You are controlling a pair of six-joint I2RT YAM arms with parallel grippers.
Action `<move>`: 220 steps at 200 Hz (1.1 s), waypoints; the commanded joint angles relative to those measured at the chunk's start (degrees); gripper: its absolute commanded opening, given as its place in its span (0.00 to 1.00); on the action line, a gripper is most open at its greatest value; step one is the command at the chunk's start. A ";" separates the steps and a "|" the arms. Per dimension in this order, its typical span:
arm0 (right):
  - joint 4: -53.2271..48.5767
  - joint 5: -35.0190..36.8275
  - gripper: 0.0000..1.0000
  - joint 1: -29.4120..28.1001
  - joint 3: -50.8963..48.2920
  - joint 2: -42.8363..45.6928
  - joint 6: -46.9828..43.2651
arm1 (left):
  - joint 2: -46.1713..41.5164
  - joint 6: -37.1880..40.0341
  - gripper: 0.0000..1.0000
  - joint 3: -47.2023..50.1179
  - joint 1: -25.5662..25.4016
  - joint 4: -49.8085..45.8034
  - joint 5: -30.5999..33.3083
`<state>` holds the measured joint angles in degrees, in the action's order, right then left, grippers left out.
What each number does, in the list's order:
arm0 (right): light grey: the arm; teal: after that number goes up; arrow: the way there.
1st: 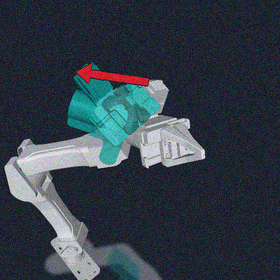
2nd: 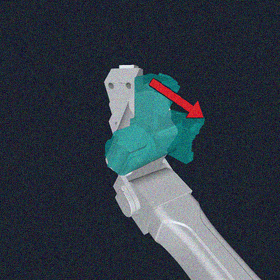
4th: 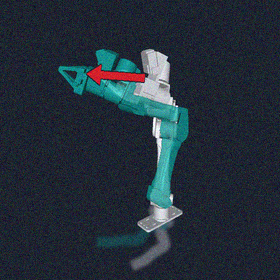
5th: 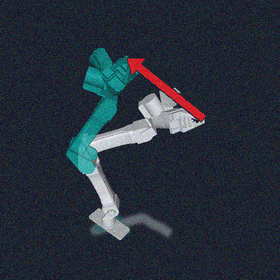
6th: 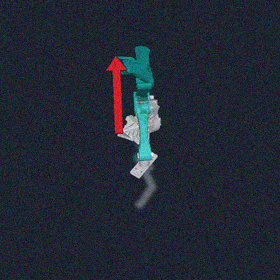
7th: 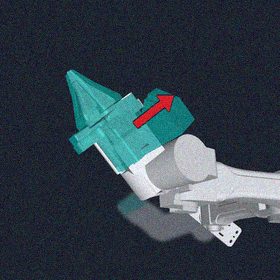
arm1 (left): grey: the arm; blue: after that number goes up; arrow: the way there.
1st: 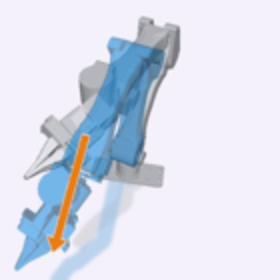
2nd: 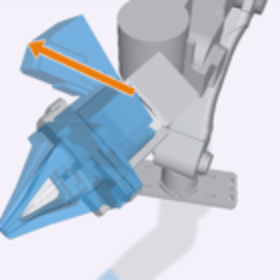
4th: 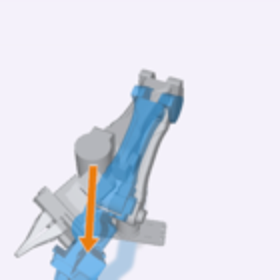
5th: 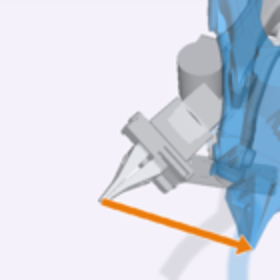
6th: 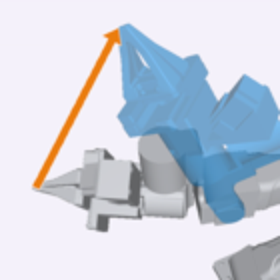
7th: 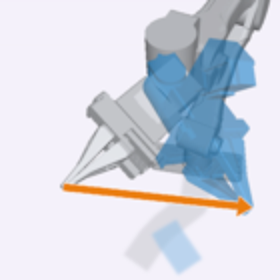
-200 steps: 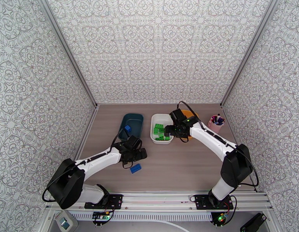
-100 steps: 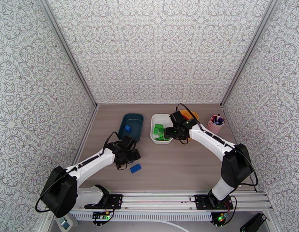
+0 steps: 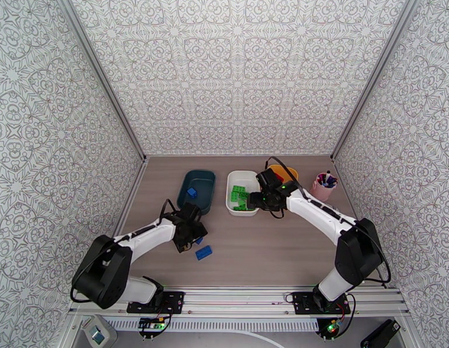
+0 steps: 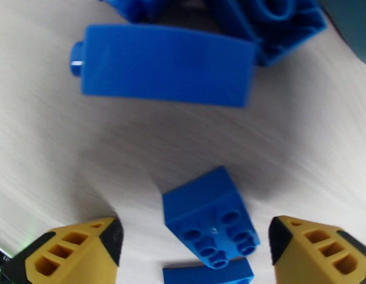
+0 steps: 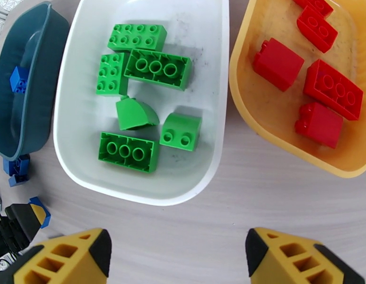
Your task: Sort the legos into containers by color
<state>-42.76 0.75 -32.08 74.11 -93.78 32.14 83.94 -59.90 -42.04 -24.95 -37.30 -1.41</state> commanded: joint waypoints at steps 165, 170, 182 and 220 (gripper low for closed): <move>3.30 -4.00 0.76 -2.89 -4.09 7.07 3.17 | -2.87 11.15 0.37 -15.96 -2.35 -5.16 6.34; 3.30 -3.93 0.76 -3.37 -4.07 7.24 3.42 | -2.62 11.96 0.37 -16.76 -1.64 -5.26 6.38; 3.29 -3.79 0.76 -4.38 -4.06 7.55 3.95 | -1.67 14.15 0.38 -19.18 0.30 -4.90 6.00; 3.04 -2.89 0.76 -7.16 -4.47 9.15 5.75 | 5.04 20.86 0.42 -28.02 6.35 -3.38 5.96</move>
<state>-40.25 -2.39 -37.82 70.57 -87.13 35.70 84.60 -45.36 -64.77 -21.82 -41.10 3.36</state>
